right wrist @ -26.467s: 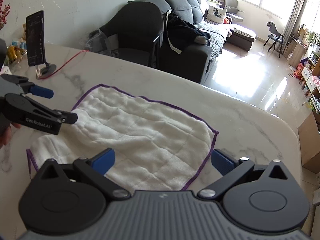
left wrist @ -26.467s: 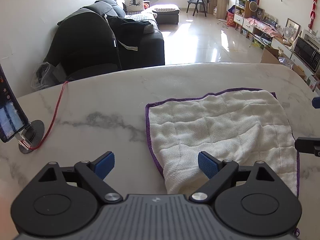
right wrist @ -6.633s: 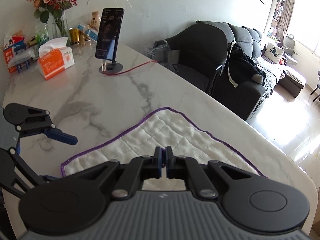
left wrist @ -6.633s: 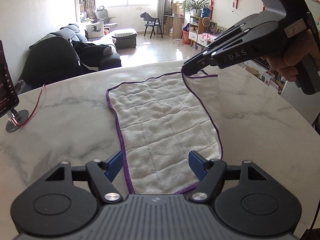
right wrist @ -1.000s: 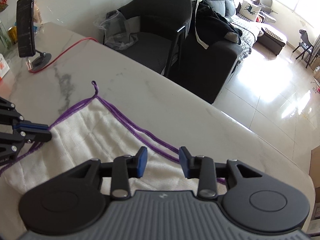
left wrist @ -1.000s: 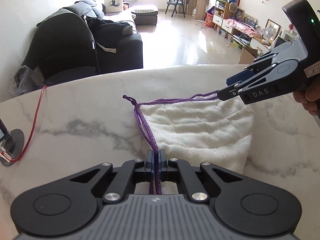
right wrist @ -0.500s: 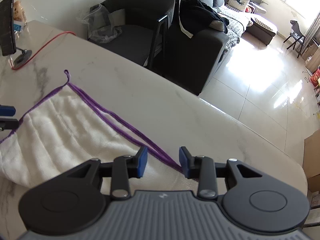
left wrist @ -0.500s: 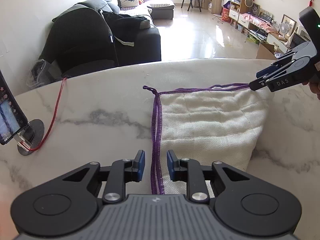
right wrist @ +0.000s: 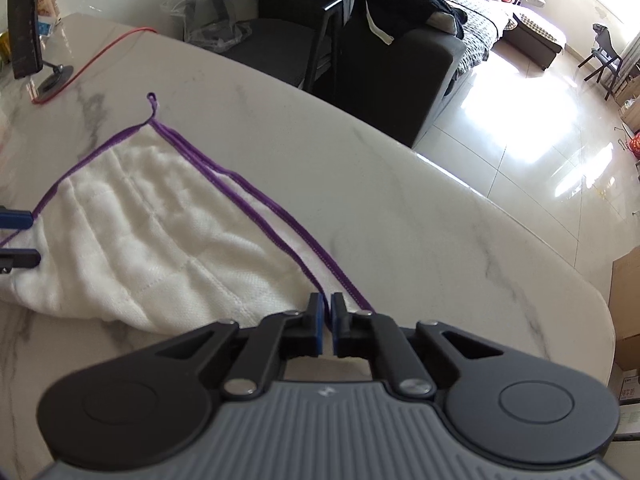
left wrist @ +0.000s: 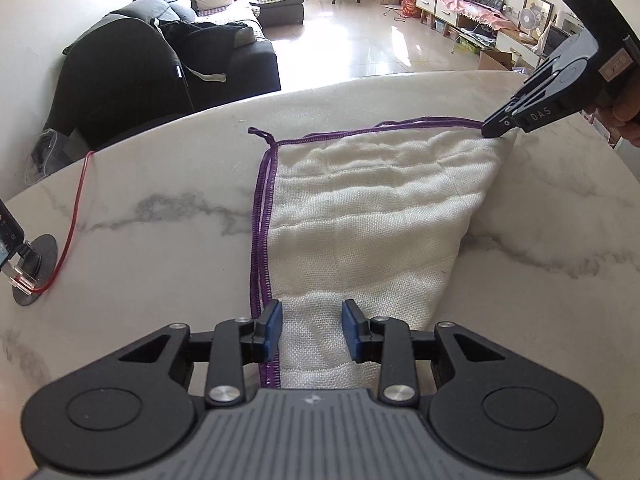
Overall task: Fold towel
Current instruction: 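Open the left gripper and release the hem edges, then grasp the purple hem loop at the folded tip with the right gripper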
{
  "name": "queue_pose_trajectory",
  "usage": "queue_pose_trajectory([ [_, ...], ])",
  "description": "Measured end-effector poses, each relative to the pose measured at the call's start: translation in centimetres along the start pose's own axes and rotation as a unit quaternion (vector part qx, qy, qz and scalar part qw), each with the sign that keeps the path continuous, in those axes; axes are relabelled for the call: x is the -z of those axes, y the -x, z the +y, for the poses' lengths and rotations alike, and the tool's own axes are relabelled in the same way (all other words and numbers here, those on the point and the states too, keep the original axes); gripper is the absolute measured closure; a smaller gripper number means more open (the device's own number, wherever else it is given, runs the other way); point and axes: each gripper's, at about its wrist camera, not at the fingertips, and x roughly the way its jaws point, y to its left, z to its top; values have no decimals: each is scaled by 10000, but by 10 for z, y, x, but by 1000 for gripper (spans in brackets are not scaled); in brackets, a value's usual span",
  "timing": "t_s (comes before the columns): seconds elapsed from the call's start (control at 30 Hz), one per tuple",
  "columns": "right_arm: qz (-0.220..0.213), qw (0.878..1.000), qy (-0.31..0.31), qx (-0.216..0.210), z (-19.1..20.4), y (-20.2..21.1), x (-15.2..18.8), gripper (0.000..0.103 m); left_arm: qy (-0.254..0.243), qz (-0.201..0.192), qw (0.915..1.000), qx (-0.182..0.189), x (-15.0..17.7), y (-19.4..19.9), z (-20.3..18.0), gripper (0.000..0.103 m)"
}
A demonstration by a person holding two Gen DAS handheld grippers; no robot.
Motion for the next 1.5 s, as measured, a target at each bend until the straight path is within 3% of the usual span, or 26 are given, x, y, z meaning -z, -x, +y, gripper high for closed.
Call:
queue_pose_trajectory([
  [0.13, 96, 9999, -75, 14, -2, 12, 19, 99, -22, 7, 10000, -61, -1, 0, 3, 68],
  [0.3, -262, 9993, -88, 263, -7, 22, 19, 98, -74, -2, 9999, -81, 0, -1, 1, 67],
  [0.4, -380, 9989, -100, 256, -6, 22, 10, 89, -62, -17, 9999, -96, 2, 0, 1, 67],
  [0.43, -419, 9988, -90, 223, -3, 22, 6, 78, -48, -18, 9999, -92, 3, 1, 1, 67],
  [0.47, -459, 9987, -80, 190, -1, 21, 2, 75, -29, -18, 10000, -82, 3, 1, 2, 67],
  [0.73, -749, 9971, 0, -101, 17, 15, -27, 75, 54, -178, 9997, -129, -2, 13, 7, 67],
  [0.93, -601, 9969, 235, -454, 35, -7, -40, 78, 226, -158, 9993, -267, -9, 7, 17, 67],
  [1.13, -511, 9964, 356, -570, 42, -23, -44, 87, 132, -202, 9995, -184, -14, 5, 13, 67],
  [1.23, -527, 9959, 418, -606, 43, -22, -44, 98, 144, -243, 9993, -226, -19, 2, 14, 67],
  [1.3, -548, 9957, 422, -620, 44, -19, -45, 98, 192, -270, 9992, -239, -21, 1, 17, 67],
  [1.43, -747, 9929, 241, -891, 44, -10, -52, 77, 169, -228, 9994, -179, -25, -4, 21, 67],
  [1.5, -823, 9911, 236, -1020, 48, -8, -59, 77, 159, -214, 9995, -146, -25, -7, 22, 67],
])
